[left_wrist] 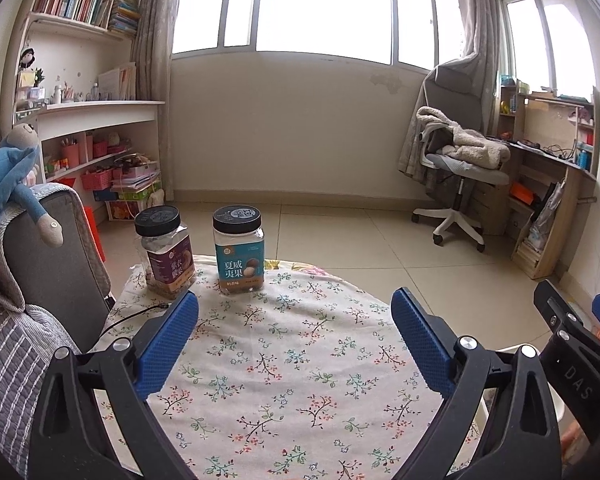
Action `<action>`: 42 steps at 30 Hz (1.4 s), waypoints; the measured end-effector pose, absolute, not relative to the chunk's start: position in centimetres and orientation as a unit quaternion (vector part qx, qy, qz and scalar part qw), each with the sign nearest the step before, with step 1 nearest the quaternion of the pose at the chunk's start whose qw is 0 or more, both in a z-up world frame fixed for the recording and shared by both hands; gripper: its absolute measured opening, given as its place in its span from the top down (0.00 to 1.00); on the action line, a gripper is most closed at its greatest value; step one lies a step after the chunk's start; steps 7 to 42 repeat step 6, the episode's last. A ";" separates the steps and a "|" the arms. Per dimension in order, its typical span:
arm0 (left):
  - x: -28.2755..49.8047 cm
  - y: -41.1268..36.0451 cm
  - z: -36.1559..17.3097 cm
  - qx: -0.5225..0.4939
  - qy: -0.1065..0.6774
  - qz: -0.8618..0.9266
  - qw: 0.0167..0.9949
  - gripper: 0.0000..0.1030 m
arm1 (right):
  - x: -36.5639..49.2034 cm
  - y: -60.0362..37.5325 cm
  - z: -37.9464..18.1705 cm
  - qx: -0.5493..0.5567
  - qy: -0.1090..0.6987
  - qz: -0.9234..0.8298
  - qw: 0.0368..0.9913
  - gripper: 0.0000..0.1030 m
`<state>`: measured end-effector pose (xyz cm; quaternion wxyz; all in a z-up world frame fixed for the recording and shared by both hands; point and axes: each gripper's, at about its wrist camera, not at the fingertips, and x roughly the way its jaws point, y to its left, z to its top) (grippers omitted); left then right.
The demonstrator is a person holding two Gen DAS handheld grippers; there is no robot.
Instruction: Collect trash
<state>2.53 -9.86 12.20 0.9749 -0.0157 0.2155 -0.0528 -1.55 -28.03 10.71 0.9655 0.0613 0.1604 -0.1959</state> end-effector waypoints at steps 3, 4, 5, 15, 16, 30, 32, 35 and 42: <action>2.4 -10.0 12.4 -0.014 0.211 -0.050 0.976 0.07 | -1.5 -28.0 10.6 0.060 0.164 -0.198 0.965 0.07; 2.3 -9.9 12.5 -0.016 0.210 -0.050 0.976 0.06 | -1.5 -28.0 10.6 0.061 0.165 -0.198 0.964 0.07; 2.3 -9.8 12.5 -0.018 0.211 -0.050 0.976 0.06 | -1.5 -28.0 10.6 0.060 0.165 -0.198 0.964 0.07; 2.3 -9.8 12.5 -0.019 0.211 -0.049 0.976 0.06 | -1.5 -28.0 10.6 0.060 0.165 -0.197 0.965 0.07; 2.3 -9.8 12.5 -0.019 0.211 -0.049 0.976 0.06 | -1.5 -28.0 10.6 0.060 0.165 -0.197 0.965 0.07; 2.3 -9.8 12.5 -0.019 0.211 -0.049 0.976 0.06 | -1.5 -28.0 10.6 0.060 0.165 -0.197 0.965 0.07; 2.3 -9.8 12.5 -0.019 0.211 -0.049 0.976 0.06 | -1.5 -28.0 10.6 0.060 0.165 -0.197 0.965 0.07; 2.3 -9.8 12.5 -0.019 0.211 -0.049 0.976 0.06 | -1.5 -28.0 10.6 0.060 0.165 -0.197 0.965 0.07; 2.3 -9.8 12.5 -0.019 0.211 -0.049 0.976 0.06 | -1.5 -28.0 10.6 0.060 0.165 -0.197 0.965 0.07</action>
